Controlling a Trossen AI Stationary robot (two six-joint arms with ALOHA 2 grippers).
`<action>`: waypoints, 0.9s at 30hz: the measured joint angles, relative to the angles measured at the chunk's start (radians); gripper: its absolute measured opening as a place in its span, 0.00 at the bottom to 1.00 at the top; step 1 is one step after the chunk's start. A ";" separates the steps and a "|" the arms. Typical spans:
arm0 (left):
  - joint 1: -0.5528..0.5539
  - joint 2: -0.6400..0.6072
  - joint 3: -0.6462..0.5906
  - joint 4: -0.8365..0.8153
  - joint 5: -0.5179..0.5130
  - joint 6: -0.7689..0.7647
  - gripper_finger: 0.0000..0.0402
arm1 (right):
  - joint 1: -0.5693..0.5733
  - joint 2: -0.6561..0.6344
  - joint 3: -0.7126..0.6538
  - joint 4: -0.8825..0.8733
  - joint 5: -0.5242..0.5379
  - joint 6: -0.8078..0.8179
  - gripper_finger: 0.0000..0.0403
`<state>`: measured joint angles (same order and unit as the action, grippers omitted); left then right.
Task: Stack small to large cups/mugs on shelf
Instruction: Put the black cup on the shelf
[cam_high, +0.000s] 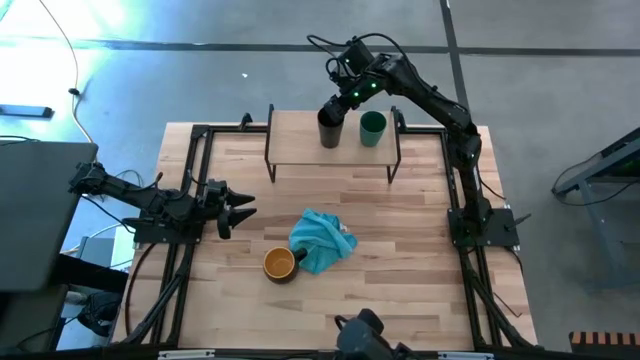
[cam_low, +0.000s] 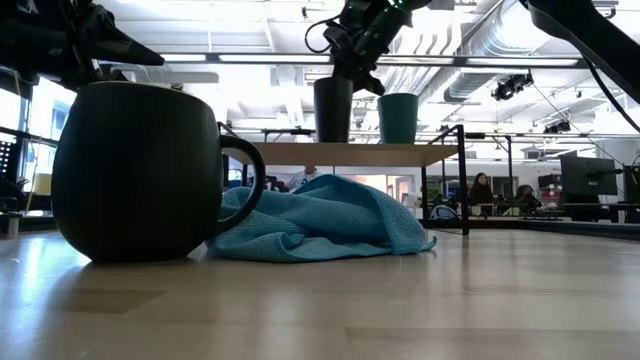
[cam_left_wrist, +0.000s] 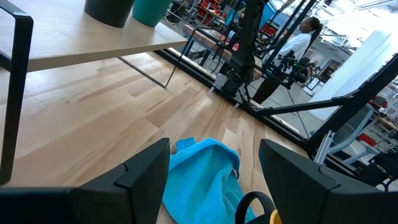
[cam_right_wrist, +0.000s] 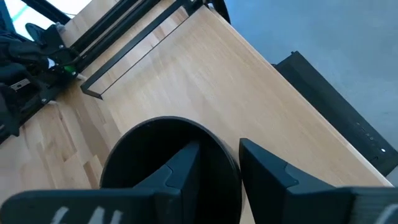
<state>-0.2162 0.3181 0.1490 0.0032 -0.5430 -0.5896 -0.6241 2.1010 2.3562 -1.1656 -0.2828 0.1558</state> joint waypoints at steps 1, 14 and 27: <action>0.000 0.000 0.000 0.000 0.000 0.000 0.59 | -0.001 0.000 0.000 0.000 -0.006 0.000 0.26; 0.000 0.000 0.000 0.000 0.000 0.000 0.59 | -0.015 0.000 0.000 -0.016 -0.013 -0.018 0.26; 0.000 0.000 0.000 0.000 0.000 -0.005 0.59 | -0.024 0.000 0.000 -0.043 -0.015 -0.034 0.26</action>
<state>-0.2165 0.3181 0.1492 0.0036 -0.5430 -0.5948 -0.6483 2.1010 2.3562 -1.2085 -0.2979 0.1223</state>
